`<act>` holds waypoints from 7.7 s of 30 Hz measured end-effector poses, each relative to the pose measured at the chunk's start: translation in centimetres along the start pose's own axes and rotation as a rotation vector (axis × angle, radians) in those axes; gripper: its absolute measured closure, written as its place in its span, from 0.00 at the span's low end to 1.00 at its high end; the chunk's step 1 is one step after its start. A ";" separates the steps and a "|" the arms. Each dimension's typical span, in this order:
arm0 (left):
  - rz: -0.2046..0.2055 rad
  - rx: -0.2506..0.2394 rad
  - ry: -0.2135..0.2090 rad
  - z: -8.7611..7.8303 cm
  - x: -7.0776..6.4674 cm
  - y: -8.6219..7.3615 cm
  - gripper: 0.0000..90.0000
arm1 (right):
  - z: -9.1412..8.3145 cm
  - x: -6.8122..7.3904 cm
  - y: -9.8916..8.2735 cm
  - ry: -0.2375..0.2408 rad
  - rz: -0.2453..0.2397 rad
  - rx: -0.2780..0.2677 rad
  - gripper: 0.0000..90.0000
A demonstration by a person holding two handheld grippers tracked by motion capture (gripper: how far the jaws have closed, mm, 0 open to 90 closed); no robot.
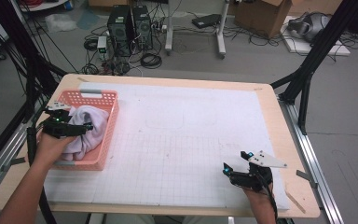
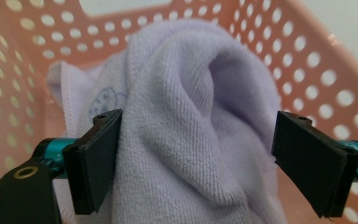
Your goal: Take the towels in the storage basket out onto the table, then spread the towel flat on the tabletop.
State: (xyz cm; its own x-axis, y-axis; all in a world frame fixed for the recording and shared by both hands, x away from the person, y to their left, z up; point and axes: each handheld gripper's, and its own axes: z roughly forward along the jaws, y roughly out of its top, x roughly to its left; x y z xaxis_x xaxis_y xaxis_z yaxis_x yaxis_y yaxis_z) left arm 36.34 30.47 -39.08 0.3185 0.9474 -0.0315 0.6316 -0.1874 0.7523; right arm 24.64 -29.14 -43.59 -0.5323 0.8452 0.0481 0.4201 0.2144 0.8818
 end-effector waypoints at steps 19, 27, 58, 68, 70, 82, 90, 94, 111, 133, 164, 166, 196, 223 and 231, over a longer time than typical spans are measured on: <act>0.098 0.210 0.108 3.8 -0.8 -0.2 0.02 | 0.2 0.2 0.0 0.003 -0.010 0.001 0.18; 0.144 0.228 0.172 3.9 -1.3 -0.1 0.23 | 0.0 0.0 0.0 -0.001 -0.002 0.005 0.18; -0.063 -0.491 -0.146 -4.4 2.0 -1.1 0.70 | -0.3 0.0 0.0 -0.010 0.012 -0.006 0.18; 0.010 -0.636 -0.256 -6.1 -0.1 -0.1 0.69 | -0.1 0.3 0.1 0.003 0.010 -0.002 0.18; 0.023 -0.647 -0.271 -6.2 -0.6 0.2 0.69 | 0.0 0.3 0.1 0.005 0.015 -0.002 0.18; 0.101 -0.703 -0.390 -6.6 -4.4 1.9 0.69 | 0.0 0.4 0.2 0.015 0.004 -0.010 0.18; 0.144 -0.696 -0.472 -5.9 -7.2 2.7 0.69 | 0.0 0.4 0.3 0.018 0.001 -0.013 0.18; 0.176 -0.690 -0.518 -5.4 -9.2 3.2 0.69 | 0.0 0.4 0.3 0.018 0.001 -0.014 0.18; 0.231 -0.583 -0.607 -0.3 -16.5 3.5 0.69 | -0.7 0.0 0.1 -0.003 0.018 -0.025 0.18; 0.241 -0.346 -0.578 8.2 -24.3 2.6 0.68 | -0.9 -0.4 -0.2 -0.009 0.025 -0.017 0.18; 0.100 -0.423 -0.460 2.2 -16.5 0.6 0.21 | -0.7 -0.1 -0.2 -0.005 0.025 -0.003 0.18; 0.094 -0.419 -0.456 2.2 -16.3 0.2 0.21 | -0.6 0.0 -0.2 0.000 0.024 -0.005 0.18; 0.324 -0.231 -0.566 6.4 -21.8 -1.0 0.88 | 8.0 4.0 2.7 0.104 -0.147 0.212 0.99; 0.259 -0.298 -0.702 4.0 -22.9 -1.4 0.83 | 3.6 2.7 1.5 0.006 -0.113 0.154 0.90; 0.261 -0.293 -0.687 3.9 -23.5 -2.0 0.52 | 1.2 2.5 3.3 -0.020 -0.112 0.016 0.54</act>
State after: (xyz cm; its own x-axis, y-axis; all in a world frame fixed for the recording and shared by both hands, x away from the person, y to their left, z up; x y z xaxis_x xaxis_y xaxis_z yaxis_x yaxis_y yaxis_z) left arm 30.32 7.54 -42.35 0.8563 0.4920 -0.1572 0.2947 -0.2155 0.9310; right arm 25.57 -25.77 -41.07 -0.5620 0.8249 -0.0602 0.3704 0.3160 0.8735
